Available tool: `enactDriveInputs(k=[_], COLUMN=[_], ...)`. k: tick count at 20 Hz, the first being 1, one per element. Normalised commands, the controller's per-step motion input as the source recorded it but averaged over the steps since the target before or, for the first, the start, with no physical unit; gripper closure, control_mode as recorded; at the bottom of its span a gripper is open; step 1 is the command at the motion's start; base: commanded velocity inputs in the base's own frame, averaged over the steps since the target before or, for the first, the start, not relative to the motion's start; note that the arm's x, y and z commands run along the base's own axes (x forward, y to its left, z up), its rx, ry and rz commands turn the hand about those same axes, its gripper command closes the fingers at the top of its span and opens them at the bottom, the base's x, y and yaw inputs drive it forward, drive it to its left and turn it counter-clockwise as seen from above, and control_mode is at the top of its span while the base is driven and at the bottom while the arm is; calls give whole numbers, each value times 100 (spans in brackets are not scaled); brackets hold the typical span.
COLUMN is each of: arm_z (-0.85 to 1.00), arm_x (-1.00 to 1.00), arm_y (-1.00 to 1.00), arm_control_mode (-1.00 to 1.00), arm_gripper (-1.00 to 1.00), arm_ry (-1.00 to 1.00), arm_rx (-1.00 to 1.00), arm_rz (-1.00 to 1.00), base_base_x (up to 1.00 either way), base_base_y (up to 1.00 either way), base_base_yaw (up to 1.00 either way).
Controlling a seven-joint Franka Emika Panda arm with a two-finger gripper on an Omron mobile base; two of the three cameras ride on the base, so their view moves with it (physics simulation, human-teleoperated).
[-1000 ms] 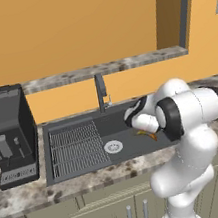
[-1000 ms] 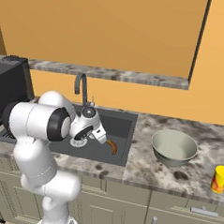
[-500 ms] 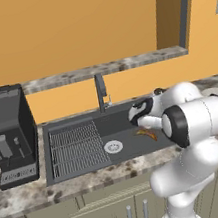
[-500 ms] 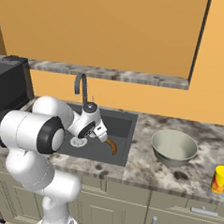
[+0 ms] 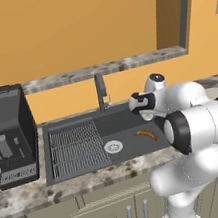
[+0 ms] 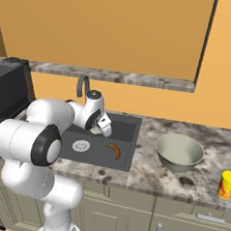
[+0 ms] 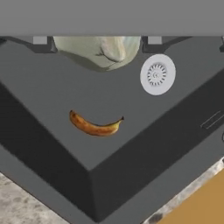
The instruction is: Remove the garlic and banana from the sink. Then move the bowl and cup from the counter to the sink for washing.
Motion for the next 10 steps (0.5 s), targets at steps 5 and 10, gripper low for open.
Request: enactDriveInputs(k=[5, 10], arm_z=[17, 0], arm_x=[0, 1], arm_y=[-13, -16], arm_control_mode=[-100, -100], arm_gripper=[100, 100], arm_ry=[0, -6], arm_rx=[-5, -12], arm_rz=[7, 6], base_base_x=[0, 0], base_base_y=[0, 0], base_base_yaw=[0, 0])
